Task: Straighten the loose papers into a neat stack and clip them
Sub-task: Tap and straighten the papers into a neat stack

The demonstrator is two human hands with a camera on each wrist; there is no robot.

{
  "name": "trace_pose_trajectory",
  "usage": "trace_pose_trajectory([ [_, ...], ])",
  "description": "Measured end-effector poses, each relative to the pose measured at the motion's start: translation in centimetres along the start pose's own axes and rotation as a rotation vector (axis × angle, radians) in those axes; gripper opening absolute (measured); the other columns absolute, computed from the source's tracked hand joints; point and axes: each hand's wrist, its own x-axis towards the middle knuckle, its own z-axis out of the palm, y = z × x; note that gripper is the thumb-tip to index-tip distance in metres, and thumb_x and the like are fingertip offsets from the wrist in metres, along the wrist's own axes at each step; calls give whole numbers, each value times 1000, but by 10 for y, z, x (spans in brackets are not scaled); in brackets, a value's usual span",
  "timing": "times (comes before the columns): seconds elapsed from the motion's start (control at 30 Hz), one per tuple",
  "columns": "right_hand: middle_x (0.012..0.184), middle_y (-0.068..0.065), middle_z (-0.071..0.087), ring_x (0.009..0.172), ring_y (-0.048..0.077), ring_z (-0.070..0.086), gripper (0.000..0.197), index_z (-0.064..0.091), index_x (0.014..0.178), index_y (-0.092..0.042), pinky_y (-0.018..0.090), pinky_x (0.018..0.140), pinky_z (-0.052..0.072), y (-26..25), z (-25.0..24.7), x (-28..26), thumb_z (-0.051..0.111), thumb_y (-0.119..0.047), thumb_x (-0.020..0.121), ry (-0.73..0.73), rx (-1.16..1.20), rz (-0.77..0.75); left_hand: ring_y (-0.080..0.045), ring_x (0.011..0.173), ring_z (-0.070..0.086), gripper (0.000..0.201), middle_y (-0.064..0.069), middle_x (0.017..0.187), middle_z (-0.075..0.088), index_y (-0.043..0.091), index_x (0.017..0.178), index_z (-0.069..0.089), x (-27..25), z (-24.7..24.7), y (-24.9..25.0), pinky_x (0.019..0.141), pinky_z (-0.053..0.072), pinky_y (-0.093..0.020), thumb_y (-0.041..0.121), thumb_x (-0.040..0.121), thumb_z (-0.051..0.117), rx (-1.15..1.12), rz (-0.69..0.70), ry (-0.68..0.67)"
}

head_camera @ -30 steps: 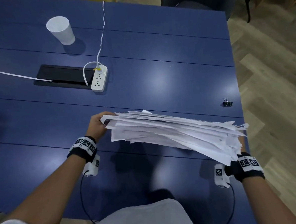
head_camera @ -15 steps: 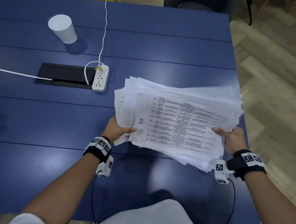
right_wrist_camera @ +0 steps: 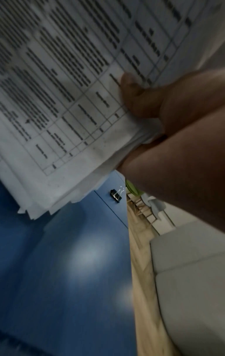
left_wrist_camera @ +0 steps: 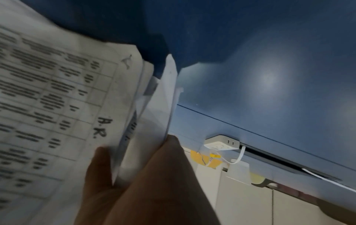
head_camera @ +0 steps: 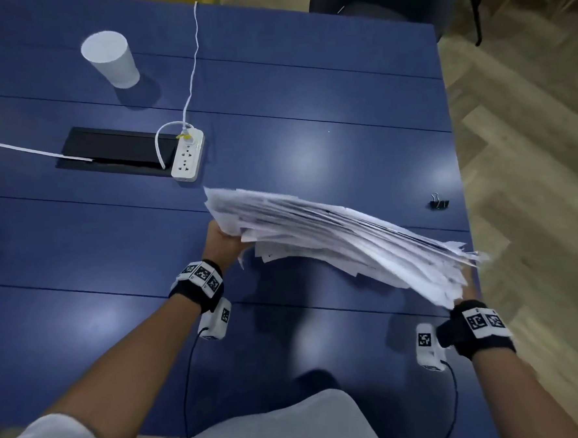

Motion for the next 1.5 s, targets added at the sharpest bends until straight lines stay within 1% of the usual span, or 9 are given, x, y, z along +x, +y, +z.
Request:
trace_pose_trajectory([
  [0.07, 103, -7, 54, 62, 19, 52, 125, 7, 154, -13, 2, 40, 38, -3, -1, -8, 77, -2, 51, 77, -65, 95, 11, 63, 61, 41, 28, 66, 66, 40, 75, 65, -1, -6, 2, 57, 49, -9, -1, 78, 62, 22, 2, -32],
  [0.2, 119, 16, 61, 82, 30, 65, 133, -14, 151, -31, 35, 71, 57, 21, -4, 4, 76, -9, 57, 238, -297, 31, -5, 63, 60, 13, -7, 68, 65, 19, 84, 57, -8, -6, 29, 58, 47, -18, 6, 85, 58, 104, 30, -352],
  [0.43, 144, 5, 39, 67, 19, 54, 96, 17, 153, -13, 14, 39, 35, 7, 3, 29, 73, -9, 75, 116, -401, -45, 25, 112, 44, 47, 51, 117, 46, 66, 119, 44, -4, -16, 37, 96, 38, -3, 69, 75, 59, 224, 242, -538],
  [0.6, 92, -9, 74, 82, 0, 70, 39, 60, 110, 2, 13, 70, 54, -18, 37, 32, 67, 18, 76, -66, -185, -414, 4, 116, 54, 79, 25, 123, 58, 19, 128, 52, 6, -8, 15, 96, 47, -23, 45, 62, 86, 197, 231, -325],
  [0.8, 75, -1, 72, 66, 7, 70, 23, 63, 80, -9, 19, 62, 54, -26, 71, 9, 77, 8, 72, -78, -13, -510, 1, 73, 67, 29, -2, 91, 67, -10, 106, 61, 15, 24, 6, 74, 55, -28, -12, 78, 66, 1, 41, 84],
  [0.9, 82, -6, 76, 77, 12, 72, 25, 69, 87, -10, 23, 70, 55, -33, 70, 6, 77, 8, 71, -121, 6, -575, -13, 79, 69, 24, -13, 91, 68, -14, 100, 63, 19, 19, 28, 77, 57, -40, -1, 81, 71, -85, -38, 235],
  [1.13, 94, 11, 75, 90, 24, 72, 27, 75, 86, -10, 33, 85, 56, -51, 52, 19, 73, 13, 71, -254, 111, -479, -8, 93, 68, 36, 0, 105, 70, 18, 104, 60, 12, -17, 70, 78, 57, -25, 13, 75, 80, -47, 80, -7],
  [1.3, 94, 16, 74, 80, 22, 73, 61, 64, 105, 10, 37, 70, 61, -18, 48, 53, 86, -5, 51, -246, 49, -128, -13, 99, 59, 34, 2, 115, 61, 11, 120, 51, 20, -4, 18, 79, 49, -20, 8, 89, 64, 219, -109, -90],
  [1.5, 113, 14, 66, 85, 20, 64, 38, 62, 108, 2, 28, 70, 50, 34, 35, 80, 79, -3, 75, -48, -190, -4, -33, 118, 50, 34, -18, 130, 53, -1, 126, 50, 12, 13, -63, 94, 39, -34, 1, 93, 39, 625, -347, -273],
])
